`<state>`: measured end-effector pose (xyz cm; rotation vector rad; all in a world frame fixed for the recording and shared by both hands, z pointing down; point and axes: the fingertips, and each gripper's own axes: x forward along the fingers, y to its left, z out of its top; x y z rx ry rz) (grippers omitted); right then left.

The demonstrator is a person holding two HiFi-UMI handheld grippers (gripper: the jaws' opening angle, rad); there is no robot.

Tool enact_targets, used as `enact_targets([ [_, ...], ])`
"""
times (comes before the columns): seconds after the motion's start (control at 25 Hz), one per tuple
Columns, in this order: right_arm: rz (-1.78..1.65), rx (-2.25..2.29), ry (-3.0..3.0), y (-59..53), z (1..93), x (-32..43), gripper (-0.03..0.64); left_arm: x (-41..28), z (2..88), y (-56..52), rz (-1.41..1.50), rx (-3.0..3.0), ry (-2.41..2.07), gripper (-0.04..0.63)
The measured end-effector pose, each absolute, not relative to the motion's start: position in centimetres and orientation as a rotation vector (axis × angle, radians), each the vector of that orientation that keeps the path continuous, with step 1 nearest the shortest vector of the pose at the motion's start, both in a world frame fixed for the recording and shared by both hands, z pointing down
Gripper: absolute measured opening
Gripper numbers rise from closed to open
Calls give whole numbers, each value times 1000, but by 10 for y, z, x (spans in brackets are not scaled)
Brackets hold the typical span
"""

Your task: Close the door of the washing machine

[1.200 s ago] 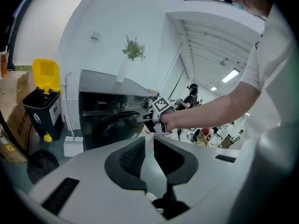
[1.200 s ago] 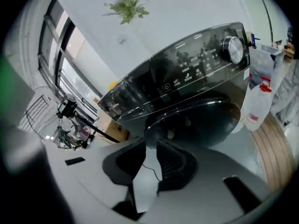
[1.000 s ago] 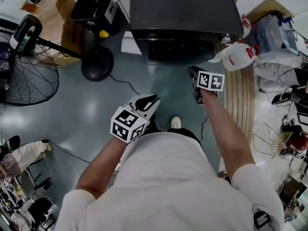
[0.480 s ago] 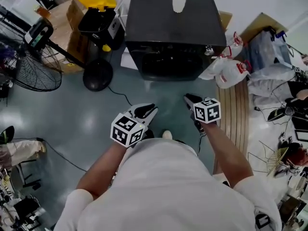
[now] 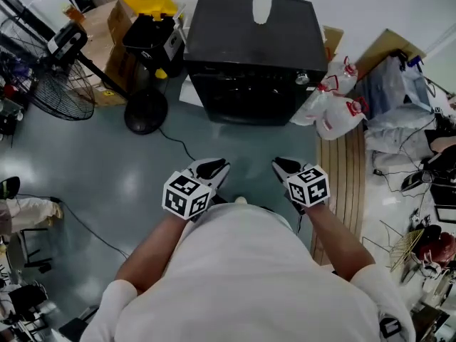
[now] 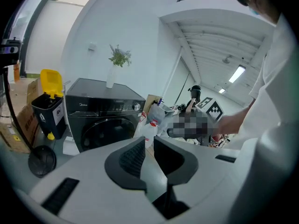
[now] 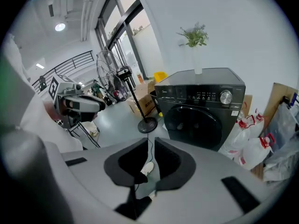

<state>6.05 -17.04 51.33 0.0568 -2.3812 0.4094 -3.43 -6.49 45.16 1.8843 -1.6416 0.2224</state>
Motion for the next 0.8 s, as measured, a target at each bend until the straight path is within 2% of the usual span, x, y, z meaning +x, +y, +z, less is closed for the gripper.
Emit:
enact_targets([
  [0.8, 361, -12, -2448, -132, 496, 88, 43, -2, 454, -45, 238, 1902, -1650, 67],
])
